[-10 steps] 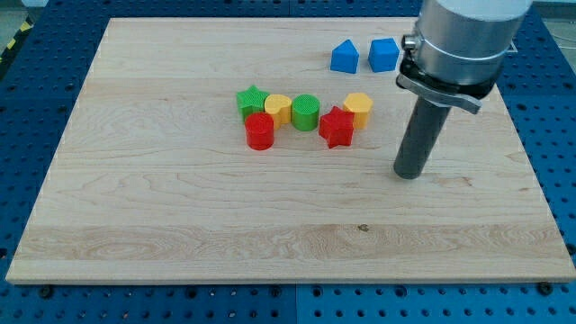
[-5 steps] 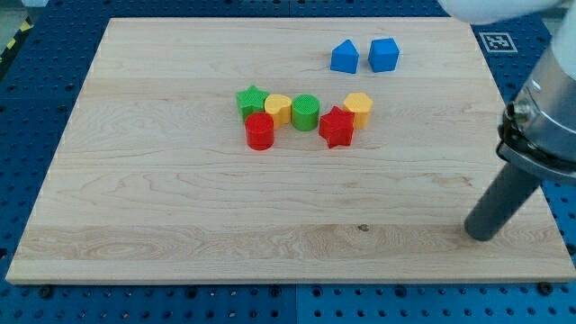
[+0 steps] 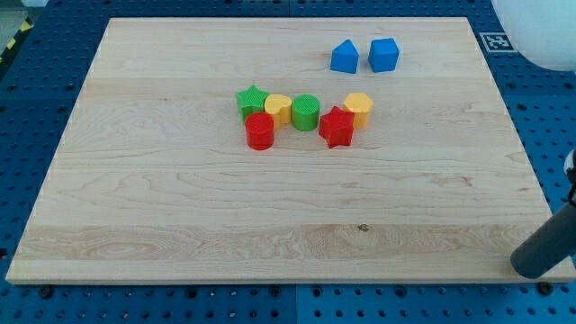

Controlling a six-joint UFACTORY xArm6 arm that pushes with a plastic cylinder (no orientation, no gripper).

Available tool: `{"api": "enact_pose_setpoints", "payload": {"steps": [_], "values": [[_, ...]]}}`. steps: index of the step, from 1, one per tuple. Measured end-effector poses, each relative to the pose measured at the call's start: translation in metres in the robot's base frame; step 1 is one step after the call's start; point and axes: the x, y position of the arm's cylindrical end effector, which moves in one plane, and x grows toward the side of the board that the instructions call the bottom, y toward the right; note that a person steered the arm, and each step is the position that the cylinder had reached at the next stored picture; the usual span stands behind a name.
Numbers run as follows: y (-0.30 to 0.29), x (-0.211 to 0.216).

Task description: Move your arm to the bottom right of the board

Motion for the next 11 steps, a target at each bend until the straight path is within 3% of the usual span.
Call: {"api": "enact_pose_setpoints", "payload": {"steps": [11], "values": [[0.018,0.001]]}}
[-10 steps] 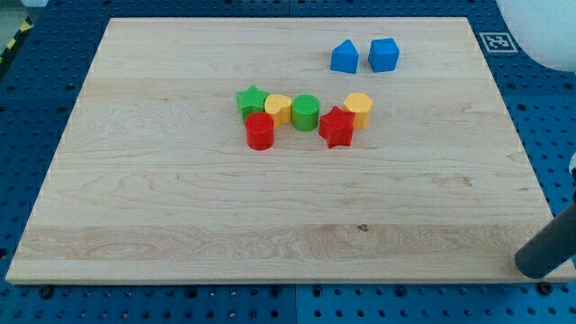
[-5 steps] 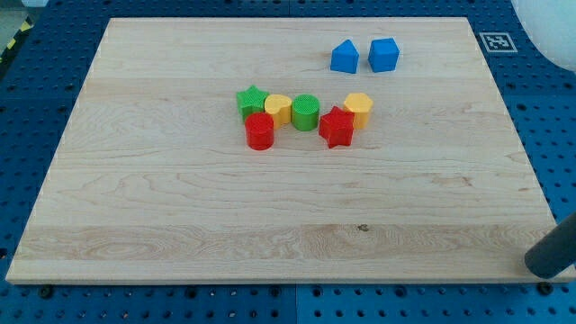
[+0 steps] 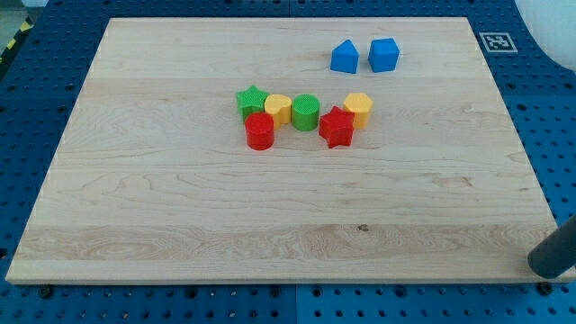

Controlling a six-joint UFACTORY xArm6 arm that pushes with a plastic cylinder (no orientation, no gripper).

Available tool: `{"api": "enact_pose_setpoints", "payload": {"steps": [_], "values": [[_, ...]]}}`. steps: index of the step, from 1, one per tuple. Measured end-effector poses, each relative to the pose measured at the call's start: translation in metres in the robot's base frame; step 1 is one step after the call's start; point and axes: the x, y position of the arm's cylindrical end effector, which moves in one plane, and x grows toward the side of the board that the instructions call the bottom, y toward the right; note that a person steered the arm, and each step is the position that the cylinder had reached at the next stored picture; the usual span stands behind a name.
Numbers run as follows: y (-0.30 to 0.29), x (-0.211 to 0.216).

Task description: Move your arm to the bottom right of the board

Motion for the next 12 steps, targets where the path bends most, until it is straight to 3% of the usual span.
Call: {"api": "enact_pose_setpoints", "payload": {"steps": [12], "values": [[0.004,0.000]]}}
